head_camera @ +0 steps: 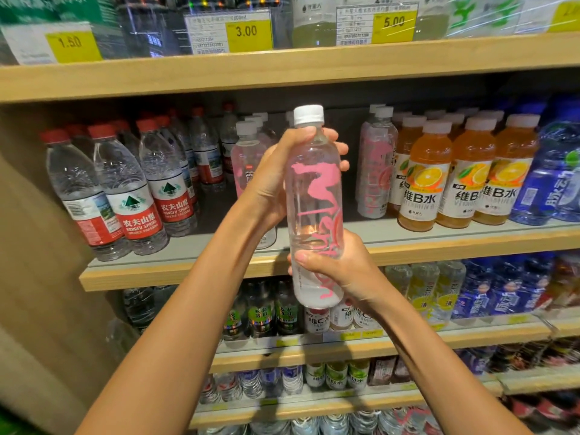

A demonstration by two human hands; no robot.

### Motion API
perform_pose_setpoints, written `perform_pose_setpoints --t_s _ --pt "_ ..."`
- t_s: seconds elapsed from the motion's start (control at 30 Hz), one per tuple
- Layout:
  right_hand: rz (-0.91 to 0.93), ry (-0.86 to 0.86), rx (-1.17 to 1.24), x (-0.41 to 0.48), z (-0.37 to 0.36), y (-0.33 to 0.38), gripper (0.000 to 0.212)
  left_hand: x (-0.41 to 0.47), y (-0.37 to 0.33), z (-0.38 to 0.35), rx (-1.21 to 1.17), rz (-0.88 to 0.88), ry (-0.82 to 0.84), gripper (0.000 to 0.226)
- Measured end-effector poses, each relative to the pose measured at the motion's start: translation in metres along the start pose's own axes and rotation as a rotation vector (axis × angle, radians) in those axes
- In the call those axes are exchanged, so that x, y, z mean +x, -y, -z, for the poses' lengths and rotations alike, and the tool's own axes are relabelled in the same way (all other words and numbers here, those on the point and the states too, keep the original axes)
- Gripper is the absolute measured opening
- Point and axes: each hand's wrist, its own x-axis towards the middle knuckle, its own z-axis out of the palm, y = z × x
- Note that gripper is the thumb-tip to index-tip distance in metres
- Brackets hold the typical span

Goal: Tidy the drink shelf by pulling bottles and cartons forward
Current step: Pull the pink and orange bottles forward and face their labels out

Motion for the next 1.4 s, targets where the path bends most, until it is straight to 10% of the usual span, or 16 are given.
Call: perform_pose_setpoints --t_s 0.47,0.67,0.9,1.4 --pt "0.161 -0.316 -0.239 0.041 0.027 -0.014 0.046 -0.072 0.06 0.072 1.271 -0.614 -0.62 0.02" --pt "0.091 -0.346 -0.413 0.062 0.02 -0.046 0.049 -0.103 0.095 0.153 1.836 -0.497 -0.391 0.034" --pt "0.073 -0.422 -0.387 0.081 0.006 -0.067 0.065 -0.088 0.096 0.181 1.95 -0.415 -0.112 0.039" --pt "0.076 -0.394 -0.432 0.105 0.006 -0.077 0.065 -0.09 0.103 0.184 1.951 -0.481 -0.212 0.036"
